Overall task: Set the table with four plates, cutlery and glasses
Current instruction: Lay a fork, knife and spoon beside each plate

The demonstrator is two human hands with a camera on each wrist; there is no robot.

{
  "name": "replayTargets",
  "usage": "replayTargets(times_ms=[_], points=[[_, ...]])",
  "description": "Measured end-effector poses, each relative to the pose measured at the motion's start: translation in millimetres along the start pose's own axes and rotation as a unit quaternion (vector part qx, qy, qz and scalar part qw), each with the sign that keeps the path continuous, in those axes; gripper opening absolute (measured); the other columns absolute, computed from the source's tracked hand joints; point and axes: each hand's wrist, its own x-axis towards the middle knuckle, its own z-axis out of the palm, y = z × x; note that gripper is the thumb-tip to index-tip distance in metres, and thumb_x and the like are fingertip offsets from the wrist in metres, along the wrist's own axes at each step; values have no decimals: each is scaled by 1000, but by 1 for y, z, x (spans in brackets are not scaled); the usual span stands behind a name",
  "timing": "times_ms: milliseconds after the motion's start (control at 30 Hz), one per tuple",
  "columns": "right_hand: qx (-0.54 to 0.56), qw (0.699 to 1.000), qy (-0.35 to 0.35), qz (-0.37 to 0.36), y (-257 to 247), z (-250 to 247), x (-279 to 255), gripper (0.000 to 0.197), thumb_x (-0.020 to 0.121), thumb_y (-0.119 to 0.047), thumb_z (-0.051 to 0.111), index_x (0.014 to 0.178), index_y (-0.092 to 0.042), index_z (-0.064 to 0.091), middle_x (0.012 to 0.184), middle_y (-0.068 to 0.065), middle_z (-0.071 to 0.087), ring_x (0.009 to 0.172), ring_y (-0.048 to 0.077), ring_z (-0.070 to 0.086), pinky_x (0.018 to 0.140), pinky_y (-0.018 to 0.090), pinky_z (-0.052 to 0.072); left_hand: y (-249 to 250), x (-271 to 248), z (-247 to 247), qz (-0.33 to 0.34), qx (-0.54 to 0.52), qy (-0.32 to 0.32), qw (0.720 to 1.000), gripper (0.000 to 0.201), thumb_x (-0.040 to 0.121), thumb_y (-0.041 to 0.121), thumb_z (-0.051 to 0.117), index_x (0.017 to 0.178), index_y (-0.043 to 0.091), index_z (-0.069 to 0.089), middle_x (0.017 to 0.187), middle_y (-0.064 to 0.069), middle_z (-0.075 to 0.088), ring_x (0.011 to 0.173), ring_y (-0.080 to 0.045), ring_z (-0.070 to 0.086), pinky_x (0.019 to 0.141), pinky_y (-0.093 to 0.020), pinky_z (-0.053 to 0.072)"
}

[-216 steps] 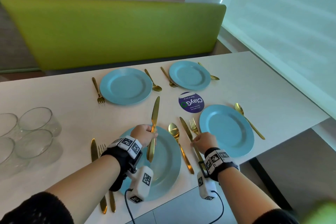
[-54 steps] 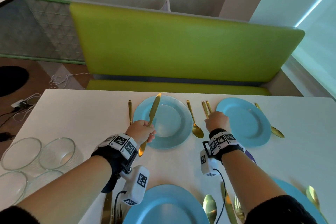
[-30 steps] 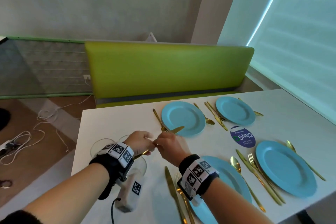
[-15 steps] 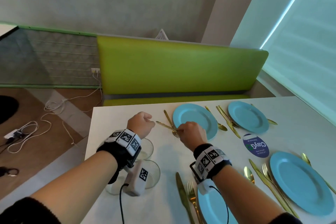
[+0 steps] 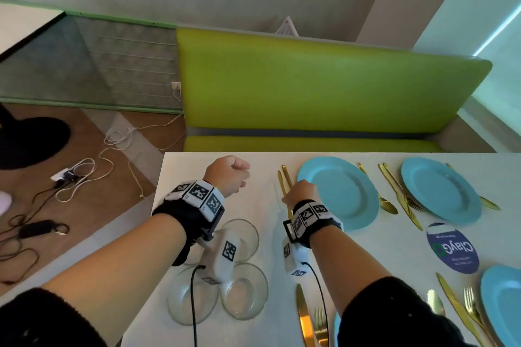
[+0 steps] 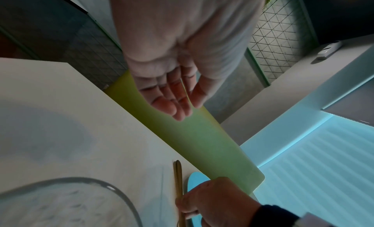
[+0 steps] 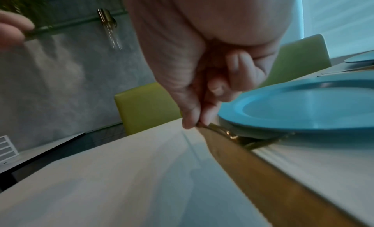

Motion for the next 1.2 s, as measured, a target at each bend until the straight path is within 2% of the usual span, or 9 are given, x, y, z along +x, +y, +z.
replayTargets(times_ms=[67, 167, 233, 467, 567, 733, 1200], points=[[20, 1000, -3, 7, -5, 4, 5, 22, 87, -18, 58, 103, -5, 64, 107, 9, 69, 100, 25, 66, 67, 26, 45, -2, 4, 1, -2, -5, -1, 1000, 10, 88, 6, 55, 88, 15, 58, 77, 4, 57, 63, -9, 57, 55, -20, 45], [53, 998, -6, 24, -9, 7, 12, 22, 85, -17, 61, 103, -5, 64, 106, 9, 69, 99, 26, 67, 71, 27, 50, -7, 10, 2, -4, -9, 4, 1000, 19, 87, 6, 56, 77, 22, 57, 76, 5, 58, 62, -10, 58, 54, -20, 44], [62, 998, -4, 32, -10, 9, 17, 21, 86, -17, 61, 103, -5, 64, 106, 10, 69, 98, 26, 67, 73, 28, 52, -8, 13, 2, -5, -8, 12, 1000, 21, 87, 6, 56, 75, 23, 56, 76, 5, 58, 61, -10, 58, 53, -19, 44], [68, 997, 8, 38, -11, 9, 27, 24, 92, -12, 49, 107, -1, 63, 111, 13, 68, 104, 28, 66, 85, 34, 54, -11, 20, 0, -15, -4, 9, 1000, 21, 87, 8, 57, 75, 24, 56, 76, 6, 58, 61, -9, 59, 49, -15, 43], [91, 995, 16, 47, -12, 9, 29, 23, 91, -12, 48, 105, -2, 64, 109, 14, 67, 102, 30, 65, 81, 34, 53, -12, 21, -1, -21, -8, 7, 1000, 20, 87, 7, 57, 75, 23, 56, 76, 5, 58, 61, -10, 59, 52, -18, 43], [96, 994, 29, 53, -15, 9, 30, 25, 92, -12, 46, 109, -5, 63, 111, 12, 66, 104, 29, 64, 84, 35, 52, -13, 24, -2, -20, -15, 18, 1000, 21, 87, 7, 57, 74, 24, 56, 75, 5, 58, 61, -10, 58, 52, -18, 44], [63, 996, 44, 49, -14, 12, 28, 24, 93, -9, 45, 107, -6, 65, 108, 11, 67, 100, 27, 65, 80, 33, 52, -12, 23, -5, -24, -31, 27, 999, 21, 87, 7, 57, 74, 23, 57, 76, 5, 60, 62, -9, 59, 54, -19, 44]])
